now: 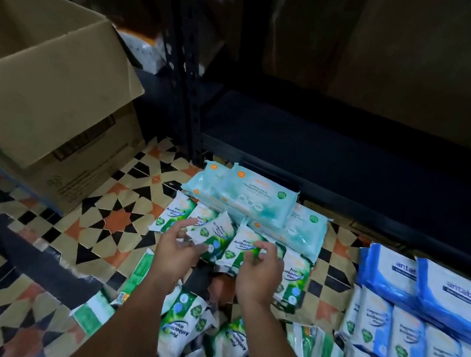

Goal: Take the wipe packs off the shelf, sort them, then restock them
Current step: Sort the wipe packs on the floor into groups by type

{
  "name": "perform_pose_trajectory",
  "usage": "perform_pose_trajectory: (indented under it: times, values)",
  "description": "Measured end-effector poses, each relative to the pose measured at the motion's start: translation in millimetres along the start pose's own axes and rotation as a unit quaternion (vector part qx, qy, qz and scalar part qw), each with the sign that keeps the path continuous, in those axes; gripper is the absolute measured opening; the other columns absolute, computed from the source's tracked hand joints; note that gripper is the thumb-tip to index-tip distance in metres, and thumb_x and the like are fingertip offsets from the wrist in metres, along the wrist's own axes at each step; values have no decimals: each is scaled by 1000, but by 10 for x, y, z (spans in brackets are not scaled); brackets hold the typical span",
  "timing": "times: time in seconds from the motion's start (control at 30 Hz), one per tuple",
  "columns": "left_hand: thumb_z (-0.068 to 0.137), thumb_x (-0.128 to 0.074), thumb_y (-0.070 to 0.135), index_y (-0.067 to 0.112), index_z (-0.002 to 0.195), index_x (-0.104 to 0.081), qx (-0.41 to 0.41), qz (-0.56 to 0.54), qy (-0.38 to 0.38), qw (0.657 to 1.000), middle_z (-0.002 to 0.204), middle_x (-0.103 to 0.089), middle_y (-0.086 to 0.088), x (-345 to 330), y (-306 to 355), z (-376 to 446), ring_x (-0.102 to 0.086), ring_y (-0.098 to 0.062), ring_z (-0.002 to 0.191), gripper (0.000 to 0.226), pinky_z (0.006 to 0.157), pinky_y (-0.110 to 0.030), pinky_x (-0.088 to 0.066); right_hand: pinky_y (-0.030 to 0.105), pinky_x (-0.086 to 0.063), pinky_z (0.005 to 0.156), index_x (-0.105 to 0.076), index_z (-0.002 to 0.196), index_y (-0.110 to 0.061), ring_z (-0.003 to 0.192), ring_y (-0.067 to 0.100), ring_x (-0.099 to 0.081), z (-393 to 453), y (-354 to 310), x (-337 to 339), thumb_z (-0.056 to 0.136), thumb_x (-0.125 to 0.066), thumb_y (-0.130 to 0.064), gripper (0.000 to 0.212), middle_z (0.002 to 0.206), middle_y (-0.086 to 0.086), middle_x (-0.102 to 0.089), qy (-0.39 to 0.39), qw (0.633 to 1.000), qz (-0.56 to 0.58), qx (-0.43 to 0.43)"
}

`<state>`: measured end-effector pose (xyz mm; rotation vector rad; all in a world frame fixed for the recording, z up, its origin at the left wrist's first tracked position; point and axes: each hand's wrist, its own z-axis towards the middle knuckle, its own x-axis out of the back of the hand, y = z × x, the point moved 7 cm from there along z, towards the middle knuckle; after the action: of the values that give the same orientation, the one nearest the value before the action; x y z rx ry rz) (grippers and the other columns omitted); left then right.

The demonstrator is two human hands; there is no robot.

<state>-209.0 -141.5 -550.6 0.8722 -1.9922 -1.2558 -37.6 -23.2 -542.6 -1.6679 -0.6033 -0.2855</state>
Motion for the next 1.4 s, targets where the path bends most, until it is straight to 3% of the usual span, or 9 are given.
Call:
perform_pose_trajectory:
  times: [0.1,0.17,0.3,0.43,0.63,0.8,1.03,1.23,1.4]
  values:
    - [84,-77,-1,23,119,-68,11,-13,-4,1000,65,-42,-9,-24,-188,36,-44,-19,62,43,65,-32,-43,25,-31,59,-66,103,-14,61,15,-43,6,-56,-132,96,-61,-9,10,106,11,-46,-31,996,-66,54]
    - [84,-80,6,18,119,-70,14,-1,8,1000,64,-49,-7,-42,-247,26,-47,-17,58,38,63,-29,-43,25,-35,61,-66,108,-16,66,20,-50,-3,-91,-178,98,-60,-15,12,112,9,-46,-68,983,-150,84]
    - [78,-87,19,12,117,-72,-57,157,24,986,110,-64,1,-92,-250,121,-64,-16,97,42,85,-25,-54,36,-52,69,-67,118,-22,83,32,-66,116,-170,-250,96,-58,-13,26,122,5,-55,-76,956,-248,137]
    - [79,-82,28,30,123,-68,-110,326,32,938,105,-59,6,-129,-215,163,-51,-25,109,47,101,-45,-42,39,-55,79,-68,122,-17,97,32,-66,221,-139,-299,92,-63,-8,32,124,6,-60,-94,946,-264,163]
    - [92,-64,8,33,143,-54,-141,289,-61,945,142,-46,2,-295,-204,138,-36,-18,136,57,113,-38,-35,40,-36,114,-56,141,-5,143,30,-38,251,62,-297,99,-62,-33,50,155,13,-41,-115,941,-269,170]
    - [95,-68,25,31,134,-63,-154,308,-62,937,150,-45,0,-283,-208,142,-35,-20,143,40,116,-37,-32,49,-21,114,-69,126,-15,140,33,-45,255,135,-322,84,-72,-54,57,141,9,-60,-64,882,-378,273]
    - [95,-67,21,31,136,-61,-168,319,-77,930,155,-43,1,-288,-182,169,-33,-20,146,42,117,-40,-33,53,-38,103,-63,130,-21,133,37,-41,221,198,-299,90,-50,-59,57,146,8,-51,-60,883,-392,252]
    - [103,-35,59,48,156,-20,-188,456,-109,863,168,-9,-4,-472,-207,56,-8,-28,154,57,122,-49,-22,47,-29,117,-58,141,-19,147,27,-31,241,341,-139,95,-56,-49,55,163,4,-29,-120,940,-228,223]
    - [95,-20,79,56,152,13,-214,559,-95,795,165,23,-12,-652,-222,-27,11,-36,153,70,125,-51,-5,54,-34,112,-64,132,-22,139,31,-36,148,463,319,97,-48,-48,46,150,6,-46,40,951,-222,210]
